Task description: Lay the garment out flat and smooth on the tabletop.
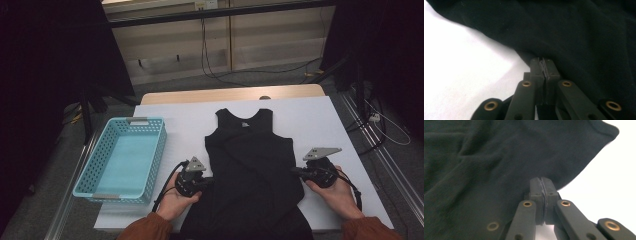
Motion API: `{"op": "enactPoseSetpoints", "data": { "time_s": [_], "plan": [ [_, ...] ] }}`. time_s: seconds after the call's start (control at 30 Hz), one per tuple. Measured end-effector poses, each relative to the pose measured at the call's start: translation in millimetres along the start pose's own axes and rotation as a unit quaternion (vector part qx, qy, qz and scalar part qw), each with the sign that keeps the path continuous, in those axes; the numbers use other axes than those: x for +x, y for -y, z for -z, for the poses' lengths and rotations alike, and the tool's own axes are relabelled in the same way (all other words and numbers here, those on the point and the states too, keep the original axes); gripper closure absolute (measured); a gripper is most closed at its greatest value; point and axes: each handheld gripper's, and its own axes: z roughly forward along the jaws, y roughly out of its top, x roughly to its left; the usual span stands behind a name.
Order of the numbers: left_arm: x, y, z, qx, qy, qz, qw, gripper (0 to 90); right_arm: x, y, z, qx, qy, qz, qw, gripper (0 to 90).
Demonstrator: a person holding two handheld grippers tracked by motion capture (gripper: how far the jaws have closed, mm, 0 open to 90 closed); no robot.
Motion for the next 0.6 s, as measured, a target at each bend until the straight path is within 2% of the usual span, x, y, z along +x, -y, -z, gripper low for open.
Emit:
{"op": "enactPoseSetpoints", "data": {
  "time_s": [0.07, 0.13, 0.23, 0.4, 0.47, 0.6],
  "plan": [
    [2.4, 0.2, 2.9, 0.005, -0.008, 0.002, 1.0, 89.1, -0.7, -2.8, -1.3, -0.002, 0.019, 0.004, 0.9998, 89.9],
    [6.0, 1.2, 5.0, 0.007, -0.013, 0.013, 0.9998, 89.3, -4.4, -5.9, 0.1, -0.016, 0.029, -0.002, 0.9995, 90.0],
    [8.4, 1.7, 6.7, 0.005, -0.023, 0.017, 0.9996, 89.3, -11.4, -9.5, 3.9, -0.038, 0.041, -0.012, 0.9984, 90.0],
    [8.5, 1.8, 8.4, 0.006, -0.029, 0.02, 0.9994, 89.3, -18.0, -10.7, 5.1, -0.037, 0.067, -0.019, 0.9969, 90.0],
    [10.1, 2.9, 12.1, 0.002, -0.036, 0.028, 0.9989, 89.4, -20.7, -10.2, 6.0, -0.034, 0.08, -0.022, 0.996, 90.0],
    [13.4, 6.5, 17.4, 0.001, -0.042, 0.044, 0.9981, 89.4, -22.9, -7.1, 6.1, -0.027, 0.08, -0.026, 0.9961, 90.0]
  ]
}}
